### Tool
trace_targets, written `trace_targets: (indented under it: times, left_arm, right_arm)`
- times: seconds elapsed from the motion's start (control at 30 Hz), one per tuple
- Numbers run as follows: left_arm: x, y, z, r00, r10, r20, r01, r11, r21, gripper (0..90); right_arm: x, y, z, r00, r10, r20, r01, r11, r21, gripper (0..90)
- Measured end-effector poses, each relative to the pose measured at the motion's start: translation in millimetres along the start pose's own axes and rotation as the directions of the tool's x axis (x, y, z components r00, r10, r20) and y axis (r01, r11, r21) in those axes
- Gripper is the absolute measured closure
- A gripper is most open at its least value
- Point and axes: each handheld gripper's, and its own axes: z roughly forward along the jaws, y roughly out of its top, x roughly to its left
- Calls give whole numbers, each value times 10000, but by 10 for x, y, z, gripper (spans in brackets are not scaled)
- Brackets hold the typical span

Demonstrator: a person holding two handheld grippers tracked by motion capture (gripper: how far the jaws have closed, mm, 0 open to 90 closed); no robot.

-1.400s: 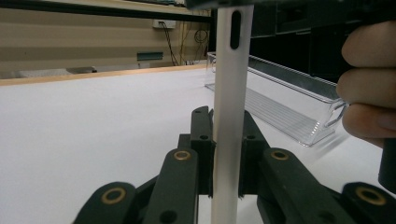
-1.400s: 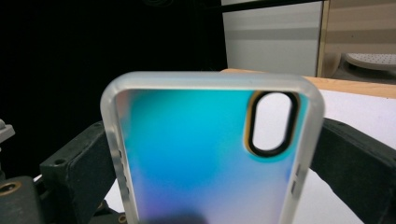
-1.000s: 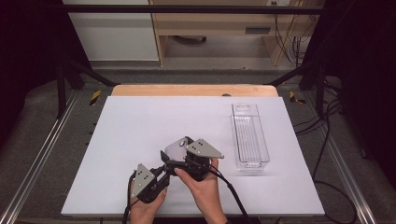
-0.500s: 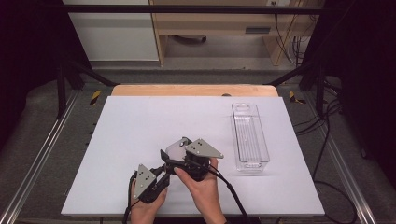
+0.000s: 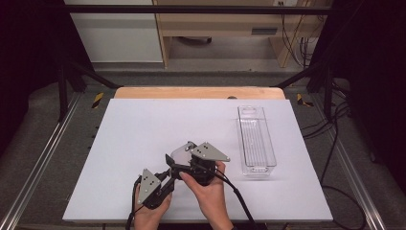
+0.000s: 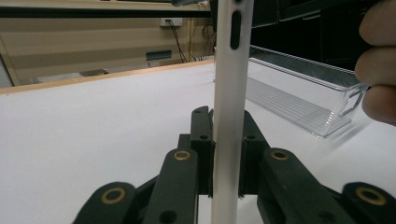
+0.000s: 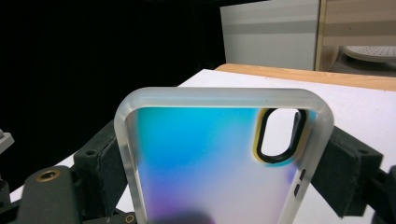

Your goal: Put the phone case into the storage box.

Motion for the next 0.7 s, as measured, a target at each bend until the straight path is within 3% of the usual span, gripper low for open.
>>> trace_targets:
  times: [0.7]
  left_arm:
    - [-1,-8,7,9997,-158,204,158,9999,3,804]
  right_arm:
    - [-2,-9,-15,10000,-32,74,32,10000,8,172]
